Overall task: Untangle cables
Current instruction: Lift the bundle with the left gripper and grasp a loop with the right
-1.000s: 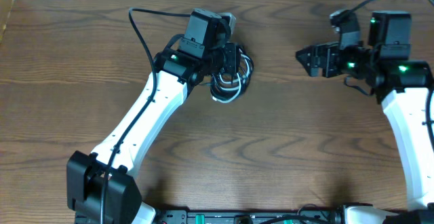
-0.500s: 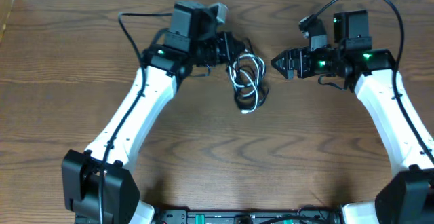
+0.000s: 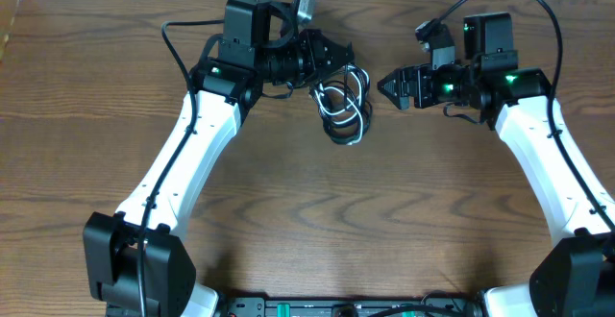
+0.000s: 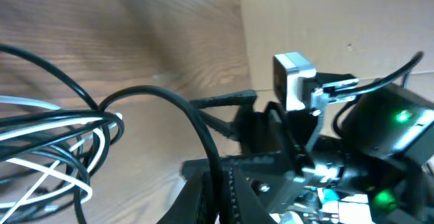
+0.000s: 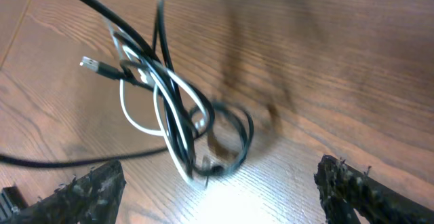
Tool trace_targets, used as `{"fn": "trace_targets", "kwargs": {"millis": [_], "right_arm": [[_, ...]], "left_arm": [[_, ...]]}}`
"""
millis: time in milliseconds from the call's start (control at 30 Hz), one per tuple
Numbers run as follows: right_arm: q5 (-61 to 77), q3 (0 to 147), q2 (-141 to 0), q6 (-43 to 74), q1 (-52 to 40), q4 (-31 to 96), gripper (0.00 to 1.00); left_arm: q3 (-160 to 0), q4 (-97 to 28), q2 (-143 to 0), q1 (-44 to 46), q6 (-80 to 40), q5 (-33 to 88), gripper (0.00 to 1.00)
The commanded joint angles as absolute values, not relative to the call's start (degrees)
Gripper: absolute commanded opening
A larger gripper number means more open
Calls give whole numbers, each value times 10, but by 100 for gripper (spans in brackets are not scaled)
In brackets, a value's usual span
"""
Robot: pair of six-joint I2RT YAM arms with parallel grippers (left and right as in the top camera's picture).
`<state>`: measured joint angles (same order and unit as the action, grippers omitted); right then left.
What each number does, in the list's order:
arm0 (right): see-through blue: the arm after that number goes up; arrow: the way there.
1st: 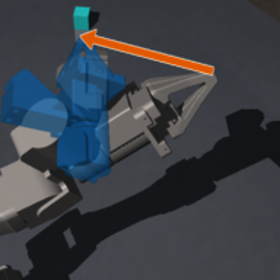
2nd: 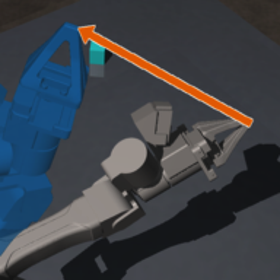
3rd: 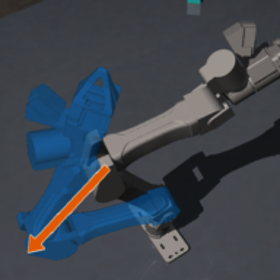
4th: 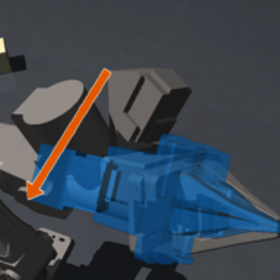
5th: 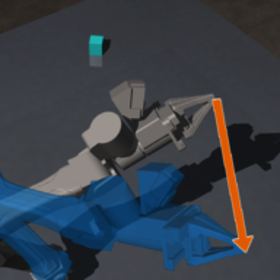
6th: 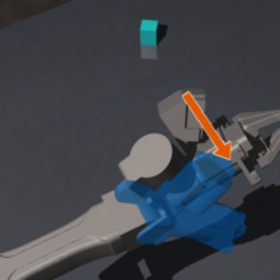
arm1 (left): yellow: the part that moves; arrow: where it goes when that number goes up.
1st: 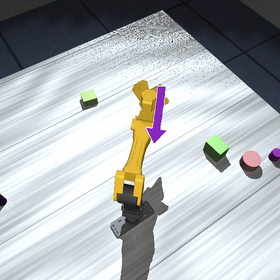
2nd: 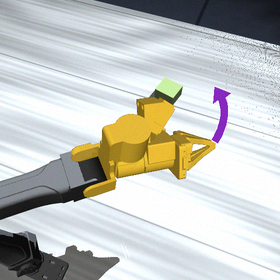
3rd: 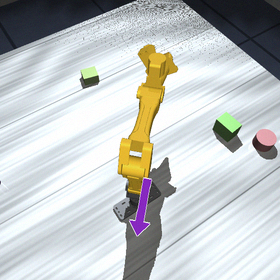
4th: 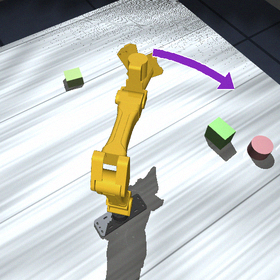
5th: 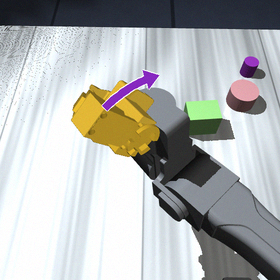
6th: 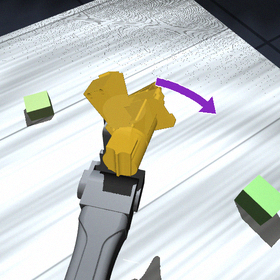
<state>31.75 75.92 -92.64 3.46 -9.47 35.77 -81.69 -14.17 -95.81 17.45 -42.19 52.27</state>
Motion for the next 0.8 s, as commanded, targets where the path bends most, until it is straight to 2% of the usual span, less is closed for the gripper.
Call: {"fn": "trace_targets", "kwargs": {"millis": [0,567,767], "right_arm": [[318,760,-930,39,-110,350,86],[288,760,-988,83,-151,308,84],[265,760,-1017,84,-163,287,79]], "left_arm": [[-824,-133,-957,173,-457,551,7],[-824,-123,-957,173,-471,566,7],[-824,-123,-957,173,-471,566,7]]}}
